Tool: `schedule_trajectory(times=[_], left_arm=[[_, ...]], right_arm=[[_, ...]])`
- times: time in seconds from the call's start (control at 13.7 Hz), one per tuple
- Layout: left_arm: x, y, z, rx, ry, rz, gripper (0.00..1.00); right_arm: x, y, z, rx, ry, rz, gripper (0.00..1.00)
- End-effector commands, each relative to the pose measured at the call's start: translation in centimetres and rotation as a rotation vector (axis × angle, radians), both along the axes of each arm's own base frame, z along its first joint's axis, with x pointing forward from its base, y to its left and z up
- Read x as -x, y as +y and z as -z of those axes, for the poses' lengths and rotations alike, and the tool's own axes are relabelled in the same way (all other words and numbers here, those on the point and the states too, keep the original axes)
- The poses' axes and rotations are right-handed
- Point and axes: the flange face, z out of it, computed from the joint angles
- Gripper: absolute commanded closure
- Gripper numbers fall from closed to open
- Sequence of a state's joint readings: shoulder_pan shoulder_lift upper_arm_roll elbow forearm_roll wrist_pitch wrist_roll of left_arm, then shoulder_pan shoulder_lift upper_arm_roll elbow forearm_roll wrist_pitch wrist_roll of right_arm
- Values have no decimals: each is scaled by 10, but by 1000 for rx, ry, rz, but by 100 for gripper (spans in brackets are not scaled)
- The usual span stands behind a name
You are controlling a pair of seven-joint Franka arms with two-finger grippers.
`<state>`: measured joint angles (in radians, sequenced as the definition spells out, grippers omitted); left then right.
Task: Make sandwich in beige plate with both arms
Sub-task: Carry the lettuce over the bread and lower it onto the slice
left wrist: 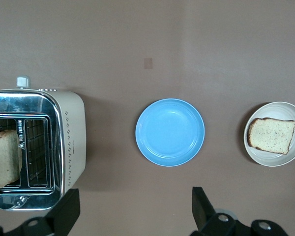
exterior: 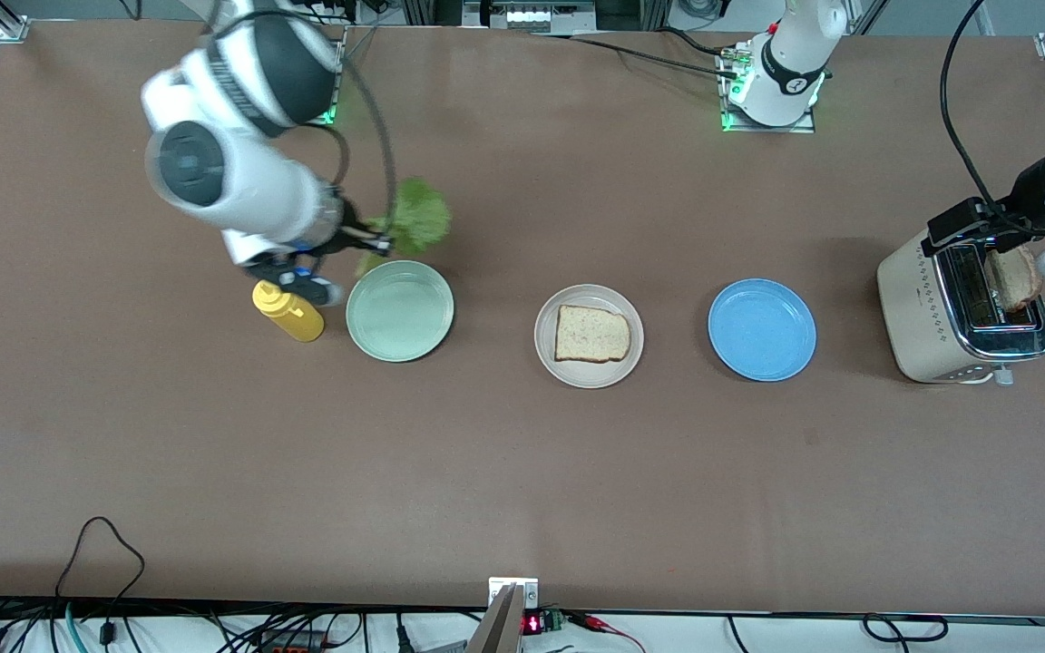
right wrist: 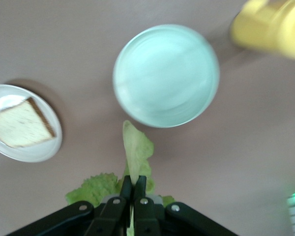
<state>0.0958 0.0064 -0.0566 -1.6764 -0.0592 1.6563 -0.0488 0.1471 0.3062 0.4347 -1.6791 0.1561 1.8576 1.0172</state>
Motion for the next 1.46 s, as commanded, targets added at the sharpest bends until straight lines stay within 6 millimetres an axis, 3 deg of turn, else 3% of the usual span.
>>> schedule_trajectory(times=[0.0,0.29,0.59,1.02,1.32,1.39], left_arm=[[7,-1,-8,-16,-3,27,0],[7,-1,-8,-14,-3,26,0],[5,4,-5,-13,2,18,0],[5,6,-5,-15,-1,15,0],[-4,12,3,-46,7,14,0],[-5,14,5,-42,16,11,0]], right_arm=[[0,53,45,-28,12,156,100],[-4,105,109,-73,12,379,100],[-14,165,154,-83,16,505,100],[-20,198,187,-133,-1,615,100],[-19,202,195,-149,-10,634,98],[-21,200,194,-147,-8,637,93]])
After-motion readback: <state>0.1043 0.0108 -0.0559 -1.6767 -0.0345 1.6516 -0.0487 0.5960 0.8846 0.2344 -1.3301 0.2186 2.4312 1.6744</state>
